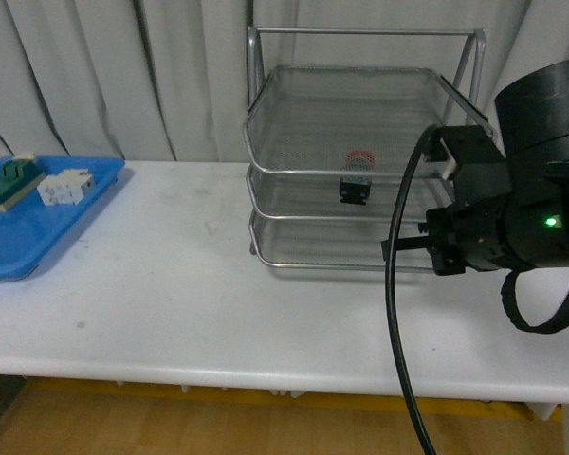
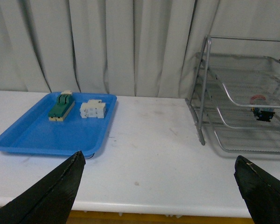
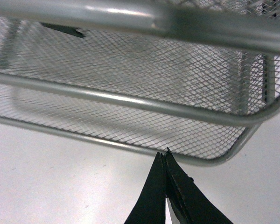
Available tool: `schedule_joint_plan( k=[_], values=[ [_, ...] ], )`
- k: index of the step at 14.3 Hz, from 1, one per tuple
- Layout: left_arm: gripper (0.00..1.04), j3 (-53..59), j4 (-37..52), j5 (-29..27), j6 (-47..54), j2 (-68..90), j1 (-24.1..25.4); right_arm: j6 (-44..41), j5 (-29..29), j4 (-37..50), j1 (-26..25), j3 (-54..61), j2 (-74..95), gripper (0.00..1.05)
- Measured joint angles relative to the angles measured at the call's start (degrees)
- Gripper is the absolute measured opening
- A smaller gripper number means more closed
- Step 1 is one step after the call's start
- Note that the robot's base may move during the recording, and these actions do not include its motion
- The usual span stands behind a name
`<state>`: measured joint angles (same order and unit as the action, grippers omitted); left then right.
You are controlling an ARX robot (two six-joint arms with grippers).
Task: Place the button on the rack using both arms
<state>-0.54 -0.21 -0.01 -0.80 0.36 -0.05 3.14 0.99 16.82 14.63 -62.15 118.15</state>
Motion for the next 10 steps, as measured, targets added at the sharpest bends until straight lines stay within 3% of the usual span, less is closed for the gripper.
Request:
schedule_joint_plan(
  k=[4, 7, 10],
  values=[
    [0.98, 0.0, 0.0, 0.0, 0.02, 0.0, 0.0, 5.31, -5.75, 16.28, -1.77, 22.86, -18.71, 0.02],
    [0.98, 0.0, 0.0, 0.0, 0.0, 0.0, 0.0, 7.26, -6.23, 20.5, -7.26, 33.62, -28.46, 0.02],
    [0.98, 0.0, 0.11, -0.02, 0.02, 0.0, -0.02, 1.57, -1.38, 42.97, -13.66, 45.53, -34.88, 0.02]
  ],
)
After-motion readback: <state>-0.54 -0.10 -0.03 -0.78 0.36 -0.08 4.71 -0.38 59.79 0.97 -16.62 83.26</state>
